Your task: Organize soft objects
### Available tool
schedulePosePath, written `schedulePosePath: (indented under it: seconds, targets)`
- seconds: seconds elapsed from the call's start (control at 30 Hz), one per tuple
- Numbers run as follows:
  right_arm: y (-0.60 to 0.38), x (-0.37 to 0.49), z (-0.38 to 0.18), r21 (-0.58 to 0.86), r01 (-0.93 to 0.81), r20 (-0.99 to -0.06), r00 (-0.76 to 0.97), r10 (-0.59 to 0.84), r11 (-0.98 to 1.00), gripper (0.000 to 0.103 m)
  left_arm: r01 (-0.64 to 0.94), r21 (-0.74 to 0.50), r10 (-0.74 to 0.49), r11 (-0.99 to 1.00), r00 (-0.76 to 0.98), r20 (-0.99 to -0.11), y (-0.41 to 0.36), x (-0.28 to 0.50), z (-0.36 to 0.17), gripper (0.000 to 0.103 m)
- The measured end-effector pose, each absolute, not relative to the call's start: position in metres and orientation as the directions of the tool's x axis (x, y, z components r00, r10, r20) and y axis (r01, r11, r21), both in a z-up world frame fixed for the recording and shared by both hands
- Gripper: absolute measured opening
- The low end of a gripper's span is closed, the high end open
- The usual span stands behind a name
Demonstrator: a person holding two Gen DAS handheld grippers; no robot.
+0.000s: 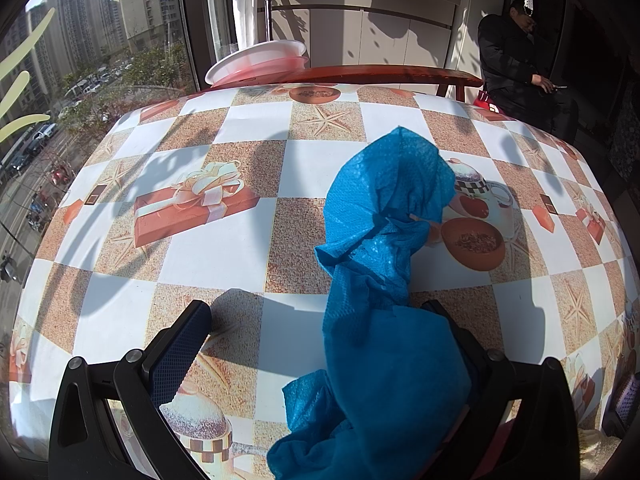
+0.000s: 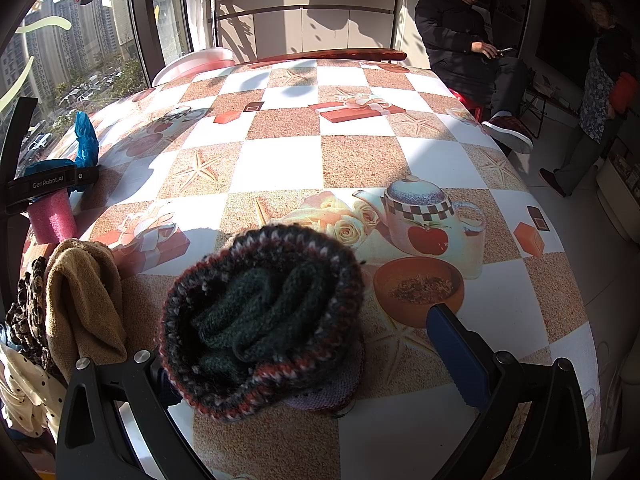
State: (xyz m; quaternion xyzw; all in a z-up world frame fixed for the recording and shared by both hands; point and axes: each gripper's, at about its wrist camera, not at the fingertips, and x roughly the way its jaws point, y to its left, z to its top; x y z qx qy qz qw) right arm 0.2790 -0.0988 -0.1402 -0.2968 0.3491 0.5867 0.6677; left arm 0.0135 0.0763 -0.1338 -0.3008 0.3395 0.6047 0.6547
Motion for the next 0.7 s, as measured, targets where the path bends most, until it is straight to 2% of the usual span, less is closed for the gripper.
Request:
schedulePosePath:
  seconds: [0.7]
  targets:
    - [-0.0992,0.2786,-0.1395,0.013,-0.991,-0.814,0.068,0.576,0.136,0.103,-0.996,0.017,0.588,0.088,0.038,-0.808,0.0763,0.0135,-0.1338,0.103]
